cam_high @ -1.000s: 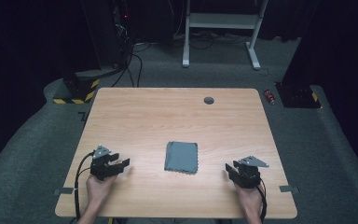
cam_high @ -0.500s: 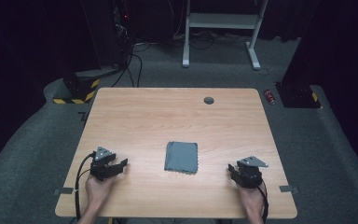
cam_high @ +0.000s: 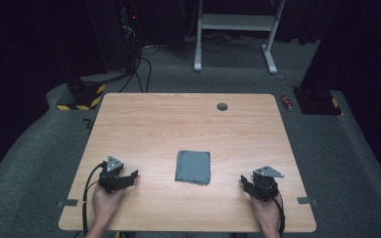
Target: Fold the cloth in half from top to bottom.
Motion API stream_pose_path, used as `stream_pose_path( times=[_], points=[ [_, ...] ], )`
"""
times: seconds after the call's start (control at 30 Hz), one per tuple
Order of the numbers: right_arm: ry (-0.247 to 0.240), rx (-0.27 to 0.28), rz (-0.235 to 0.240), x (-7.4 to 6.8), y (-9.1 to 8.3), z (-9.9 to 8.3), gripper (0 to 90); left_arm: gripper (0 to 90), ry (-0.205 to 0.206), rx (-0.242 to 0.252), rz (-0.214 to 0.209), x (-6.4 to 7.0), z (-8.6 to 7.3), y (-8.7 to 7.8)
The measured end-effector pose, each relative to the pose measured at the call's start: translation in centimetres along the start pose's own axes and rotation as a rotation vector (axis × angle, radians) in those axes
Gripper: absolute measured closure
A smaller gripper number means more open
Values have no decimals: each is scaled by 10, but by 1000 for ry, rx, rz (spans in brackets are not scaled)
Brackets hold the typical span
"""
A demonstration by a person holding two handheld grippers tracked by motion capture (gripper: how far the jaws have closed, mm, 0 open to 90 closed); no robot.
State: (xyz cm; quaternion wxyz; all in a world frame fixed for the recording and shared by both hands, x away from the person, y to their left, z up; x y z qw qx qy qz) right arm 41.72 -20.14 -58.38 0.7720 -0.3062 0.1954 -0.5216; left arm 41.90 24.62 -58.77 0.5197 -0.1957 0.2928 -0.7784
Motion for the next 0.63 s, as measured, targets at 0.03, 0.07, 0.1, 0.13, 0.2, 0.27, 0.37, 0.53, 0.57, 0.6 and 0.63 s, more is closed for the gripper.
stream_pose_path(
  times=[0.03, 0.07, 0.1, 0.13, 0.2, 0.27, 0.37, 0.53, 0.57, 0.6, 0.63],
  points=[
    [-1, 0, 1, 0, 0, 0, 454, 314, 2, 0, 0, 0, 0, 0],
    [0, -1, 2, 0, 0, 0, 450, 312, 3, 1, 0, 0, 0, 0],
    [-1, -1, 3, 0, 0, 0, 450, 310, 3, 1, -1, 0, 0, 0],
    [-1, -1, 3, 0, 0, 0, 448, 308, 4, 1, -1, 0, 0, 0],
    [1, -2, 2, 0, 0, 0, 446, 305, 2, 1, -3, 0, 0, 0],
    [2, -1, 2, 0, 0, 0, 443, 302, 2, 2, -4, 1, 0, 0],
    [1, -1, 3, 0, 0, 0, 440, 301, 2, 1, -4, 1, 0, 0],
    [1, -1, 3, 0, 0, 0, 439, 300, 2, 2, -4, 1, 0, 0],
    [-1, -2, 2, 0, 0, 0, 439, 300, 2, 1, -4, 1, 0, 0],
    [1, -1, 2, 0, 0, 0, 439, 300, 2, 1, -4, 1, 0, 0],
    [0, 0, 2, 0, 0, 0, 439, 300, 1, 1, -4, 1, 0, 0]
  ],
)
Point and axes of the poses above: each handheld gripper's, and its own axes: y roughly forward along the jaws, z roughly out of its top, x roughly to its right, the point moved 9 cm from there along y, roughly forward along the jaws
